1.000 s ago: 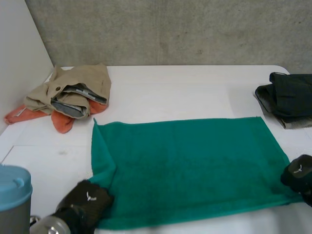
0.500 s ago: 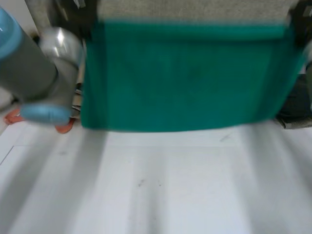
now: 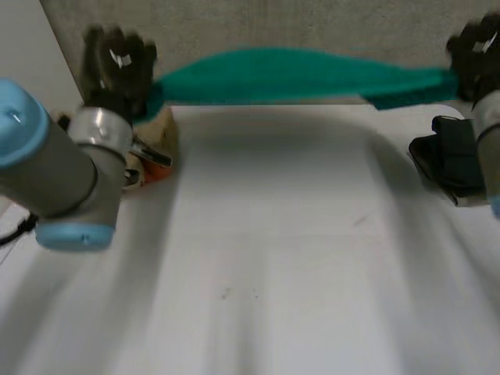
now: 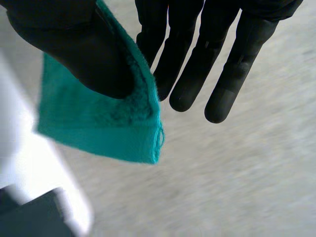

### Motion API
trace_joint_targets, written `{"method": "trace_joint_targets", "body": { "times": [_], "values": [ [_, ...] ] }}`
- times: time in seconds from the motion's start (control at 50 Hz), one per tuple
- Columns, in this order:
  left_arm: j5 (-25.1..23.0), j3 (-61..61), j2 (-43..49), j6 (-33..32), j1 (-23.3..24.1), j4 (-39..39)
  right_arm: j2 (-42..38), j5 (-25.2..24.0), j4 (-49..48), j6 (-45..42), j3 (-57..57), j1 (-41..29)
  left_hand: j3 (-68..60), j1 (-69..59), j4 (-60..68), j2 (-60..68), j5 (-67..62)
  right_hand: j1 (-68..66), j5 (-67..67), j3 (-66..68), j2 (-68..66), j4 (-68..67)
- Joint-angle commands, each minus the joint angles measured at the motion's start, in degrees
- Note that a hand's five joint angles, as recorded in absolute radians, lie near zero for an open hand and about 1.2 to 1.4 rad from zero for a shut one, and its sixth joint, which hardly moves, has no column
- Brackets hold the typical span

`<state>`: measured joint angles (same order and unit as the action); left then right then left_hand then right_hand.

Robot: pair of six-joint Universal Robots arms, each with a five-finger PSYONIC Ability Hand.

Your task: Fold the laundry.

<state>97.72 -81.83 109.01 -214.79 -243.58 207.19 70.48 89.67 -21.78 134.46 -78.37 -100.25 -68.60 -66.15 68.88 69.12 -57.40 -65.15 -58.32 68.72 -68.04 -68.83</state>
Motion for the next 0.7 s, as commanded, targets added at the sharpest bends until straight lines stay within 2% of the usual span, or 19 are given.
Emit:
{"method": "trace_joint_targets", "body": {
  "times": [0.02,0.14,0.26,0.36,0.42,0.44,0.48,0.5,0.52,0.58,0.66,0.7],
  "values": [
    [-0.2,-8.8,5.2,2.4,0.7,1.5,-5.6,-1.4,4.7,0.1,-8.3,0.4,-11.4,-13.8,11.1,10.9,-12.6,-14.8,-11.7,11.3,-12.0,-11.2],
    [-0.9,-17.6,8.7,2.8,1.7,1.6,-6.4,-2.0,6.9,-0.6,-16.6,0.6,-11.4,-13.8,11.1,10.9,-12.6,-14.8,-11.7,11.3,-12.0,-11.2],
    [-2.2,-26.7,7.0,2.4,1.8,0.8,-5.2,-2.5,8.1,-2.3,-22.4,2.9,-11.4,-13.8,11.1,10.9,-12.6,-14.8,-11.7,11.3,-12.0,-11.2],
    [-3.7,-31.1,3.5,2.4,1.7,1.8,-1.7,-7.1,8.6,-3.4,-26.4,6.1,-11.4,-13.8,11.1,10.9,-12.6,-14.8,-11.7,11.3,-12.0,-11.2],
    [-5.5,-31.3,2.7,2.8,1.3,2.3,-1.7,-8.3,8.5,-2.8,-26.7,6.2,15.3,12.8,-15.5,-15.8,14.1,-14.8,-11.7,11.3,-12.0,-11.2],
    [-6.4,-31.3,2.6,2.9,1.1,2.3,-1.7,-8.4,8.5,-2.7,-26.7,6.2,20.5,18.0,-20.8,-21.0,19.3,-14.8,-11.7,11.3,-12.0,-11.2],
    [-7.2,-31.3,2.6,3.1,0.6,2.3,-1.7,-8.5,8.5,-2.6,-26.8,6.2,22.5,20.1,-22.8,-23.1,21.3,-14.8,-11.7,11.3,-12.0,-11.2],
    [-7.5,-31.3,2.5,3.1,0.1,2.3,-1.7,-8.5,8.5,-2.6,-26.8,6.2,25.4,22.9,-25.7,-25.9,24.2,-14.8,-11.7,11.3,-12.0,-11.2],
    [-8.0,-31.5,2.4,3.0,-1.4,2.0,-1.7,-8.5,8.5,-2.5,-26.9,6.2,33.6,31.1,-33.9,-34.1,32.4,-14.8,-11.7,11.3,-12.0,-11.2],
    [-9.5,-32.1,1.6,2.8,-4.6,1.6,-1.7,-8.8,8.5,-1.9,-27.0,6.3,35.3,32.9,-35.6,-35.9,34.1,-14.8,-11.7,11.3,-12.0,-11.2],
    [-15.3,-33.4,0.9,2.7,-9.5,1.5,-1.7,-9.1,8.4,-1.1,-27.1,6.4,36.4,33.9,-36.6,-36.9,35.1,-14.8,-11.7,11.3,-12.0,-11.2],
    [-19.8,-33.6,1.0,2.8,-12.5,1.5,-1.7,-9.1,8.3,-1.0,-27.2,6.6,36.0,33.6,-36.3,-36.5,34.8,-14.8,-11.7,11.3,-12.0,-11.2]
  ]
}}
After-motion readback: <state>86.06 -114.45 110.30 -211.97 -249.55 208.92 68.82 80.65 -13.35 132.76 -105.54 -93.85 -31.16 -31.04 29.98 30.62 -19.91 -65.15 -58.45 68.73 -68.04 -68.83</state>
